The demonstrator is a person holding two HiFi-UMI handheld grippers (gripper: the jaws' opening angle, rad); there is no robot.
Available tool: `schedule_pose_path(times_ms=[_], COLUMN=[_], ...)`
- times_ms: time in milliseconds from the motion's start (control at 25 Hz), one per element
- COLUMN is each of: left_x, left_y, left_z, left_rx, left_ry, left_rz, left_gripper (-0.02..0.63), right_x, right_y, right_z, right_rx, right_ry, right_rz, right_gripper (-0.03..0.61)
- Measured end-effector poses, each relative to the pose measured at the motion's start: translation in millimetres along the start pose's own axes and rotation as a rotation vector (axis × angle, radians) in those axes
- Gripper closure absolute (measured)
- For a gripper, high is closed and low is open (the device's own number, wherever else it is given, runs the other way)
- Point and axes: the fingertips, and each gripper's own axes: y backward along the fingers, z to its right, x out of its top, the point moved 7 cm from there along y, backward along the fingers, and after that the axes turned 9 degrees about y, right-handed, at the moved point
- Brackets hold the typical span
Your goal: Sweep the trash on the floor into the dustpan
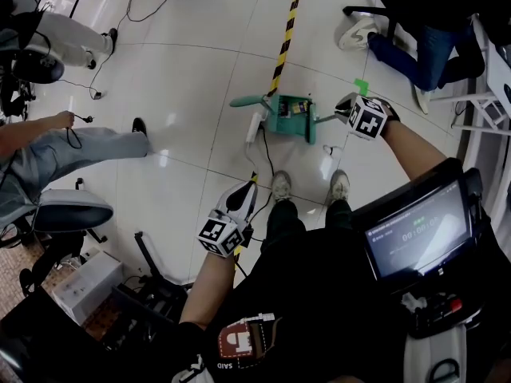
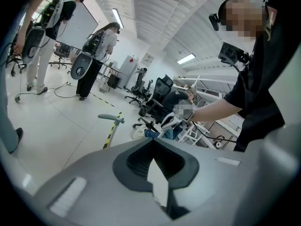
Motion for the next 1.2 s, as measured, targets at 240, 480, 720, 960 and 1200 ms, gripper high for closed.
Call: schedule_pose_path(times_ms=[240,480,720,960,1200], left_x=[-2,-6,-14,-14,-15], left_y=[2,3,11,16,26], left_z=[8,2,-8,-9,-11], left_rx=[0.002,0.008,0.025,0.028,0.029], left_ry=[0.001,0.011,0.024,0.036,0.040], left_rz=[0.004,-0.009,-0.016,-0.001,0.017], left_gripper=[0.615,0.615,0.615,0.615,0.615], right_x=[-28,-42,-7,28,34], right_y=[22,-10,-52,-59,-35], right_z=[-2,3,-26,-48,-49], right_rx=[-0.009,0.037,0.142,0.163,0.137], right_ry=[0.002,0.023,0.156,0.301,0.328], right_rz=[-0.089,-0.181,-0.150,-0.091,-0.064], right_gripper=[0.543,0.543,0.545,0.546,0.546])
